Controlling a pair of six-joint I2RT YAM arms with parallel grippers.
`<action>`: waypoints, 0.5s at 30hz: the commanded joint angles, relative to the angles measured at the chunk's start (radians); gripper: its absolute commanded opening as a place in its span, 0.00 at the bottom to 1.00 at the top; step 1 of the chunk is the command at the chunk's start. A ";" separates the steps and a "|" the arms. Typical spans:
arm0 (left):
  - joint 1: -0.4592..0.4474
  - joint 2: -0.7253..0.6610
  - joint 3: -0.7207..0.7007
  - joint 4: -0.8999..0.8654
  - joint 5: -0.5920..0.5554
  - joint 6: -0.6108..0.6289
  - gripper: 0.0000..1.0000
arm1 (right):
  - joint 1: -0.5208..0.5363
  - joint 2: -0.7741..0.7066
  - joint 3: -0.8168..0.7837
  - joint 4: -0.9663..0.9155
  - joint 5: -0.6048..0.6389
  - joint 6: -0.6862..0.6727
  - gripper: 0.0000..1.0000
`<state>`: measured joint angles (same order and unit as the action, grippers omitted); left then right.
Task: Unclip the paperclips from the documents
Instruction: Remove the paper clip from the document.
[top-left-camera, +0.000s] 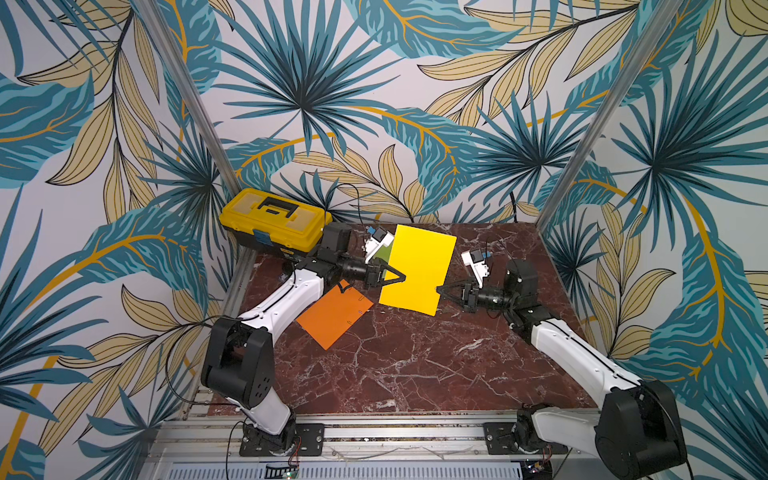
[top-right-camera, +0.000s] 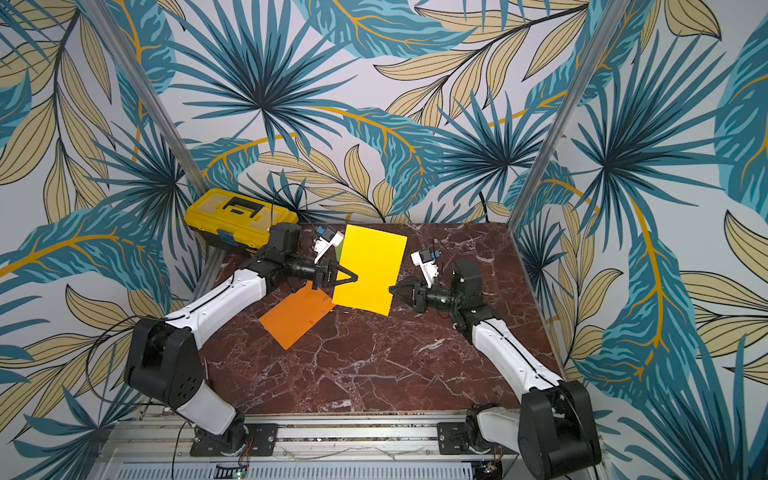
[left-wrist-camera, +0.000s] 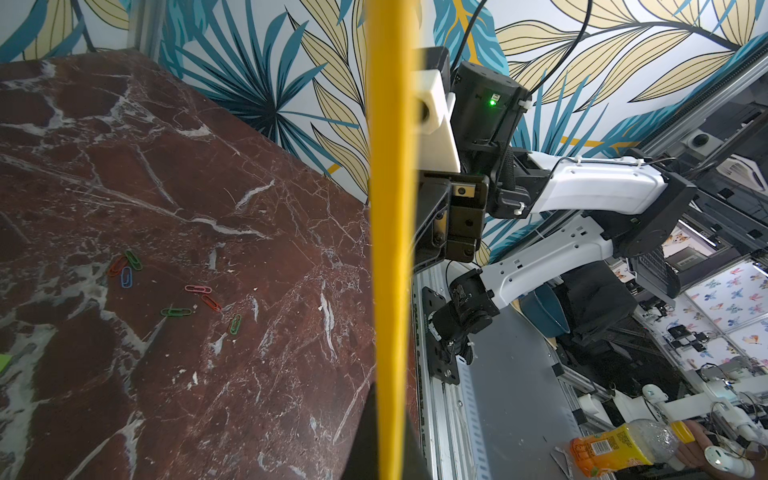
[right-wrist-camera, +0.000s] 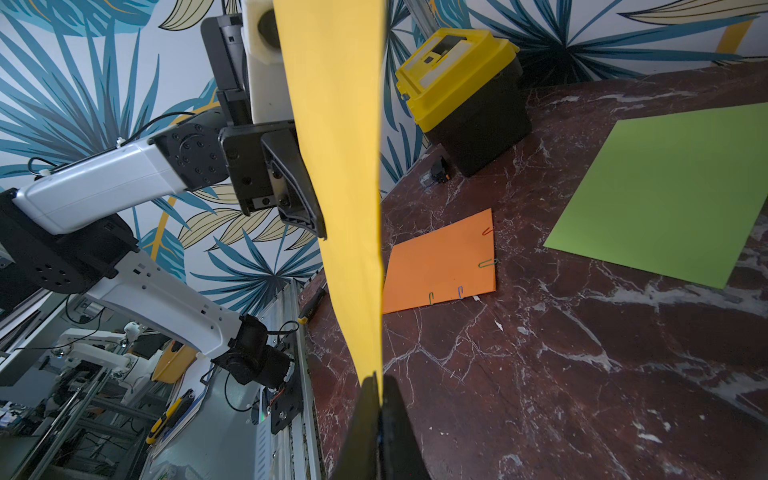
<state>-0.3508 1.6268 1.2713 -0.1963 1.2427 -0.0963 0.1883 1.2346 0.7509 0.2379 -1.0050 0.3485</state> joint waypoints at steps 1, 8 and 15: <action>0.006 -0.032 -0.016 0.021 0.011 0.016 0.00 | -0.007 0.008 0.009 0.012 -0.024 -0.002 0.03; 0.007 -0.037 -0.017 0.021 0.007 0.021 0.00 | -0.012 0.006 0.010 -0.001 -0.023 -0.012 0.01; 0.010 -0.041 -0.019 0.021 0.006 0.025 0.00 | -0.019 0.002 0.007 -0.029 -0.014 -0.032 0.01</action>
<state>-0.3508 1.6249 1.2659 -0.1932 1.2423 -0.0933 0.1829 1.2346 0.7509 0.2337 -1.0122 0.3393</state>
